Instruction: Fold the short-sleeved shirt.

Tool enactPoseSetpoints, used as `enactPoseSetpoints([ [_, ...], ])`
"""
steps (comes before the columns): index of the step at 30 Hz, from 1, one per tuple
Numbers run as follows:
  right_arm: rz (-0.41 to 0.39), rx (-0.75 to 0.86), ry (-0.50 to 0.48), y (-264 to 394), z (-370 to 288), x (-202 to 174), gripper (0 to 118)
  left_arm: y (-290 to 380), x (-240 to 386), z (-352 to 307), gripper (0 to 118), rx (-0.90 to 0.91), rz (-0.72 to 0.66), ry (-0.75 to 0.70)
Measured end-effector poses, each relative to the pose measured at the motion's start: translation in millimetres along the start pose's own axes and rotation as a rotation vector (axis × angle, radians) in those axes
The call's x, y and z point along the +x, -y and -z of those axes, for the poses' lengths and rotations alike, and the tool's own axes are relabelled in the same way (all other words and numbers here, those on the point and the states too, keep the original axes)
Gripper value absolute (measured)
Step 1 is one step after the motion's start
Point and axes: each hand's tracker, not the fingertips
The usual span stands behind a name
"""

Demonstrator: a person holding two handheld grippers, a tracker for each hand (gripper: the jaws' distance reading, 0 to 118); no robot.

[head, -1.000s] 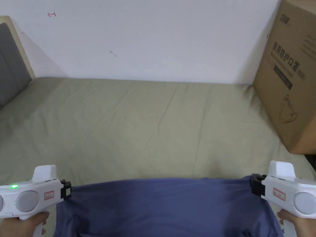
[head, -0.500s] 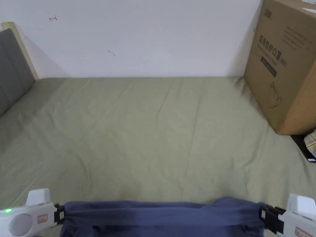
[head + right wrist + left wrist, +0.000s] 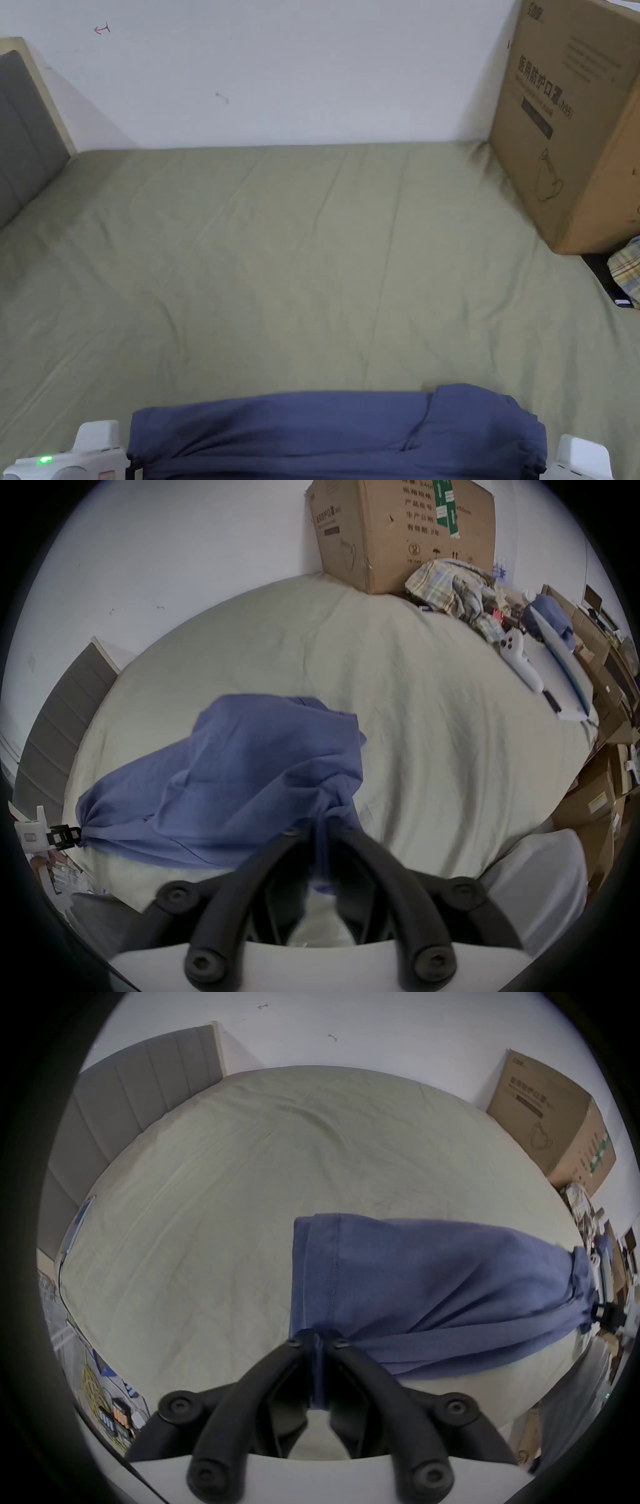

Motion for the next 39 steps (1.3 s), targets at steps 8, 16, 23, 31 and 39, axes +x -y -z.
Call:
enactPoseSetpoints([
  [8, -0.19, 0.346, 0.023, -54.1, -92.7, -56.6, 78, -37.8, 18.0, -69.8, 95, 0.297, -0.069, 0.071],
  [16, -0.284, 0.743, -0.058, -106.7, -174.4, -120.4, 78, -83.9, 82.3, -167.0, 95, 0.753, 0.055, 0.025],
  [23, -0.335, 0.87, -0.058, -113.1, -190.9, -147.0, 78, -99.9, 112.8, -177.9, 94, 0.937, 0.063, 0.054],
  [31, -0.331, 0.869, -0.078, -110.3, -188.9, -150.8, 3, -92.2, 124.3, -173.0, 4, 0.943, 0.054, 0.135],
  [39, -0.345, 0.86, -0.101, -110.2, -187.5, -152.5, 0, -93.2, 118.8, -169.7, 0, 0.87, 0.076, 0.163],
])
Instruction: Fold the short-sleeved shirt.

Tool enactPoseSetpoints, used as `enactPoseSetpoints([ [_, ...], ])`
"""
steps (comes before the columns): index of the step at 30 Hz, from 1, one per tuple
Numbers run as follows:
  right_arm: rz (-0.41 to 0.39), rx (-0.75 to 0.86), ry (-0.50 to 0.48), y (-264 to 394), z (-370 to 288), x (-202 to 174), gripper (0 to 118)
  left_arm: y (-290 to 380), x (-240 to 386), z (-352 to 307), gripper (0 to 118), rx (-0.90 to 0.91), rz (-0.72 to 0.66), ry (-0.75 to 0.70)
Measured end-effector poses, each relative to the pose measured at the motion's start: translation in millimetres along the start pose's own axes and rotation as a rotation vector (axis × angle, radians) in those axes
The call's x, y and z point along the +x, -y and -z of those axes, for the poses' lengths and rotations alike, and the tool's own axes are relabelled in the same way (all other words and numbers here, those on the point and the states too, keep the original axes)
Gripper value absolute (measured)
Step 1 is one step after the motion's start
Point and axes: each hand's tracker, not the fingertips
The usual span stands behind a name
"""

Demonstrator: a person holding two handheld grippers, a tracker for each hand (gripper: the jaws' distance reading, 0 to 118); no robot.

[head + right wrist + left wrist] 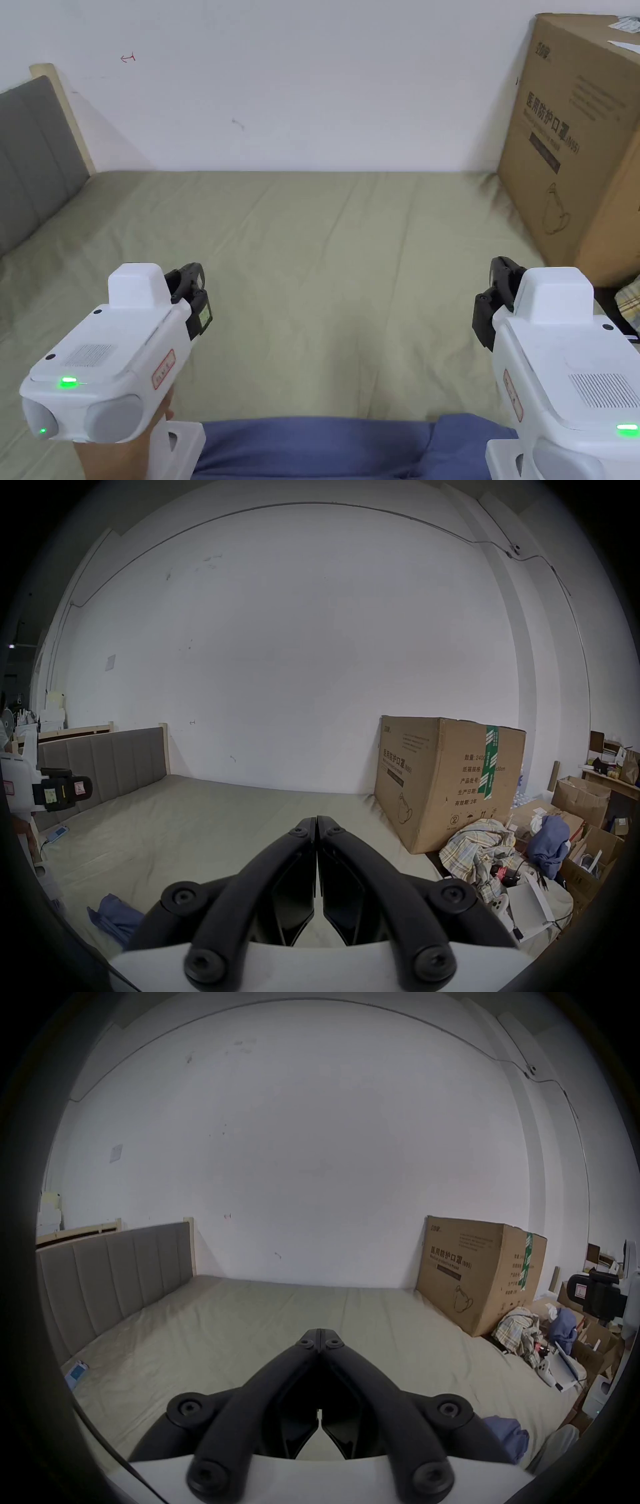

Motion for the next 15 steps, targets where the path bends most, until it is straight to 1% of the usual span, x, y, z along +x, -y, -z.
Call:
enactPoseSetpoints([
  [2, 0.001, -0.004, 0.0, 0.8, 3.4, -0.5, 0, 2.0, -12.3, 5.6, 0, -0.086, -0.07, 0.04],
  [8, -0.01, -0.034, -0.003, 7.2, 16.4, -1.2, 0, 30.6, -77.6, 25.1, 0, -0.342, -0.392, 0.166],
  [11, -0.013, -0.058, -0.006, 9.8, 21.2, -4.5, 0, 61.4, -118.1, 36.1, 0, -0.456, -0.431, 0.149],
  [12, -0.015, -0.066, -0.007, 11.3, 23.2, -4.9, 0, 71.4, -130.9, 37.8, 0, -0.484, -0.458, 0.137],
  [13, -0.018, -0.073, -0.007, 14.1, 26.1, -5.9, 0, 82.1, -144.1, 40.0, 0, -0.539, -0.503, 0.157],
  [15, -0.025, -0.092, -0.004, 19.1, 31.6, -7.6, 0, 100.7, -167.9, 43.2, 0, -0.569, -0.536, 0.147],
])
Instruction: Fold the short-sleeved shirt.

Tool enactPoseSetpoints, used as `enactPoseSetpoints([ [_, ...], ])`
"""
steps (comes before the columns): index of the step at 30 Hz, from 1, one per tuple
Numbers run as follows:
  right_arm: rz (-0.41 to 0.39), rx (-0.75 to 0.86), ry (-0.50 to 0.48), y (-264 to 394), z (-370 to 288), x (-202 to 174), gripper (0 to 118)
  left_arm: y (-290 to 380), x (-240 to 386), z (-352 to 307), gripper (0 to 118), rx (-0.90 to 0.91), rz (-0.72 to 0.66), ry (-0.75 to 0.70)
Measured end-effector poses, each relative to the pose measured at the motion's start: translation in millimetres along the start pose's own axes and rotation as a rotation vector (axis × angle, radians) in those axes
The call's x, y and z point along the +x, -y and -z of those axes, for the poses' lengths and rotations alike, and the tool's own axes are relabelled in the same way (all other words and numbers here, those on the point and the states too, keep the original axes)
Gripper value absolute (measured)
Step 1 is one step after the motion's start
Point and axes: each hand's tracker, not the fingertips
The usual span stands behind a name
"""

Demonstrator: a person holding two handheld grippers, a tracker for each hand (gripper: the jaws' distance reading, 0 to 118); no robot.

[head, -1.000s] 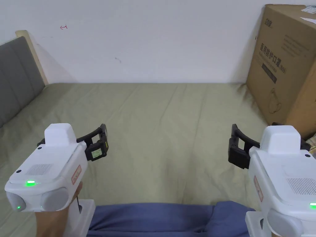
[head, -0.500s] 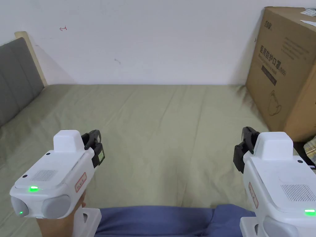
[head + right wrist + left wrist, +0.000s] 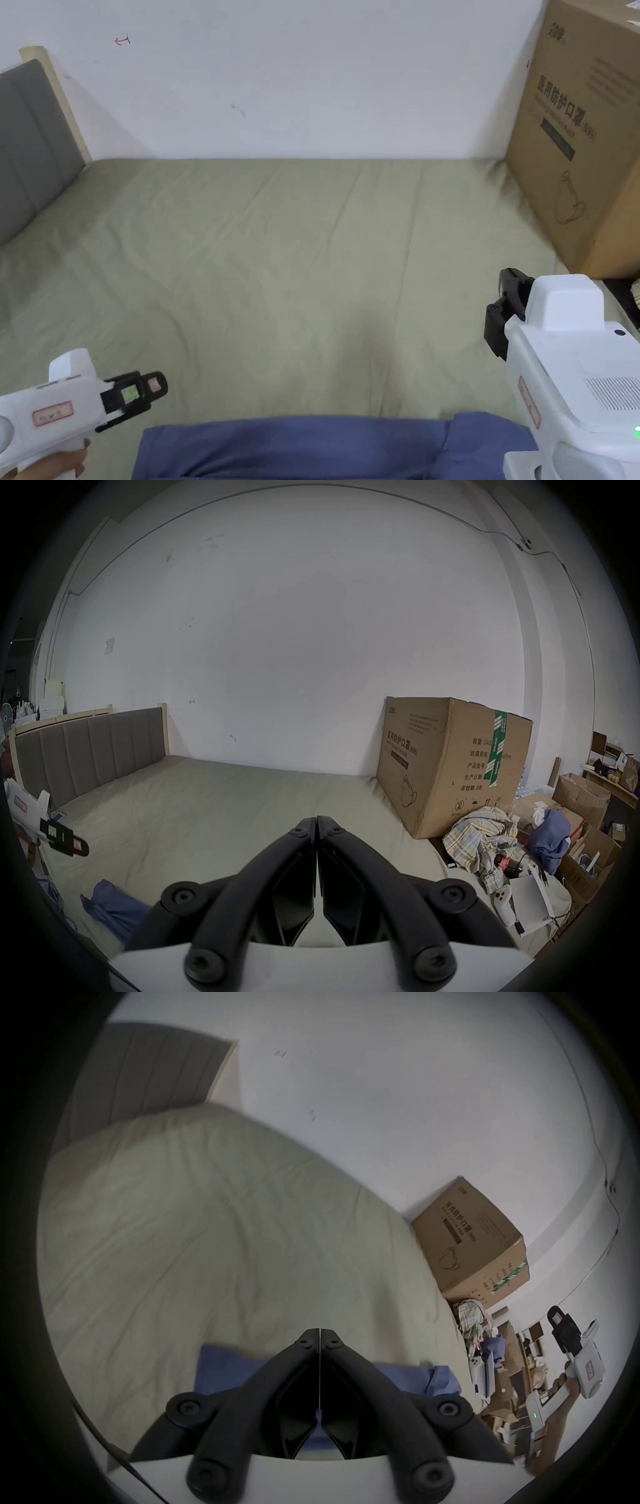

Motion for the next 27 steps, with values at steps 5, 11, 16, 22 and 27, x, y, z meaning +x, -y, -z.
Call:
enactPoseSetpoints([
  [5, 0.001, -0.043, 0.001, 10.2, 10.9, -5.8, 0, 8.0, -49.7, 11.6, 13, -0.087, -0.033, -0.062],
  [11, -0.009, -0.086, 0.008, 21.4, 18.6, -9.7, 0, 13.2, -96.9, 36.7, 85, -0.21, -0.149, -0.066],
  [16, -0.016, -0.112, 0.017, 25.5, 20.8, -8.9, 0, 23.3, -119.3, 55.2, 83, -0.219, -0.176, -0.044],
  [22, -0.025, -0.126, 0.03, 28.7, 20.4, -9.5, 0, 38.3, -111.2, 72.3, 36, -0.266, -0.081, -0.059],
  [27, -0.017, -0.134, 0.036, 28.8, 19.3, -6.1, 0, 50.7, -94.8, 78.9, 9, -0.283, -0.071, -0.063],
])
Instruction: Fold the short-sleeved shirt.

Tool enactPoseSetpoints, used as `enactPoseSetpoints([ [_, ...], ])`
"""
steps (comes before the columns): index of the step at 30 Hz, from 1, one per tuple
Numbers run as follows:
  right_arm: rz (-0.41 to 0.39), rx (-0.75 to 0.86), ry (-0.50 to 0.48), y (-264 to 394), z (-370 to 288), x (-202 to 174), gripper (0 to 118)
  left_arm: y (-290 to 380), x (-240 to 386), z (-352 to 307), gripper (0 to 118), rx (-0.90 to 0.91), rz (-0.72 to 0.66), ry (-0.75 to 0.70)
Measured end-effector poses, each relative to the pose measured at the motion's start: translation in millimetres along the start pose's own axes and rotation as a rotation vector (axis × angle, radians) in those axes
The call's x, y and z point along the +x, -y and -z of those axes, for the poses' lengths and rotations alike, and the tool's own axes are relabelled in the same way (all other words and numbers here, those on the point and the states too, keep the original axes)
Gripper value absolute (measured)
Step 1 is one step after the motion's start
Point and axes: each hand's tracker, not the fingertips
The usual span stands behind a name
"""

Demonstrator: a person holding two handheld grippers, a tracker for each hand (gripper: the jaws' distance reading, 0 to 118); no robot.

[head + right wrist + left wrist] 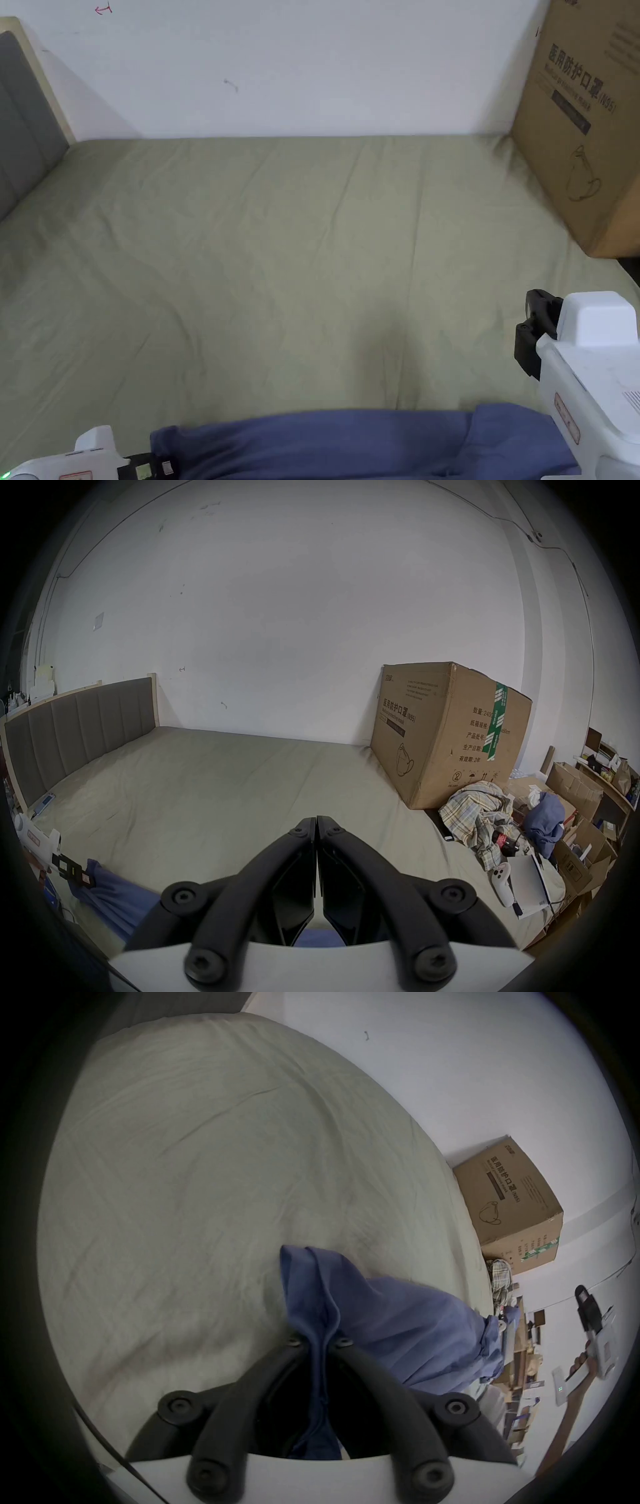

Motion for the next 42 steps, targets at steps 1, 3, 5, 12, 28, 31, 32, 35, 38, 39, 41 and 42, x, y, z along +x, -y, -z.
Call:
enactPoseSetpoints([
  [1, 0.002, 0.001, 0.001, -0.2, -0.9, 1.2, 0, 1.1, 3.3, -1.5, 6, 0.019, 0.042, -0.026],
  [3, 0.004, 0.003, 0.002, -0.7, -1.8, 4.0, 0, 2.3, 15.9, -6.5, 5, 0.038, 0.104, -0.086],
  [5, 0.002, 0.007, 0.003, -2.6, -2.3, 6.7, 0, 9.3, 53.5, -30.5, 4, 0.072, 0.173, -0.127],
  [12, 0.022, 0.037, 0.005, -11.0, -8.7, 16.2, 0, -6.5, 73.4, -85.3, 3, 0.166, 0.216, -0.128],
  [28, 0.048, 0.073, -0.014, -3.1, -18.7, 36.8, 0, -4.8, 124.7, -98.0, 3, 0.144, 0.254, -0.257],
  [31, 0.057, 0.077, -0.016, -2.5, -24.4, 38.5, 0, 5.8, 159.7, -74.7, 3, 0.09, 0.31, -0.223],
  [32, 0.059, 0.078, -0.016, -2.1, -25.9, 39.4, 0, 10.2, 171.7, -64.4, 3, 0.072, 0.32, -0.212],
  [35, 0.062, 0.079, -0.016, -1.5, -31.6, 42.0, 0, 24.8, 201.7, -36.0, 3, 0.032, 0.346, -0.184],
  [38, 0.059, 0.078, -0.011, -0.4, -35.0, 46.6, 0, 39.4, 224.5, -2.8, 3, -0.029, 0.375, -0.177],
  [39, 0.058, 0.077, -0.01, -0.2, -35.4, 47.9, 0, 44.5, 229.8, 10.1, 3, -0.046, 0.38, -0.181],
  [41, 0.057, 0.075, -0.005, 0.4, -35.9, 50.2, 0, 52.1, 234.0, 33.3, 3, -0.081, 0.393, -0.208],
  [42, 0.058, 0.075, -0.003, 1.1, -36.3, 51.6, 0, 57.1, 234.2, 47.0, 3, -0.099, 0.396, -0.225],
])
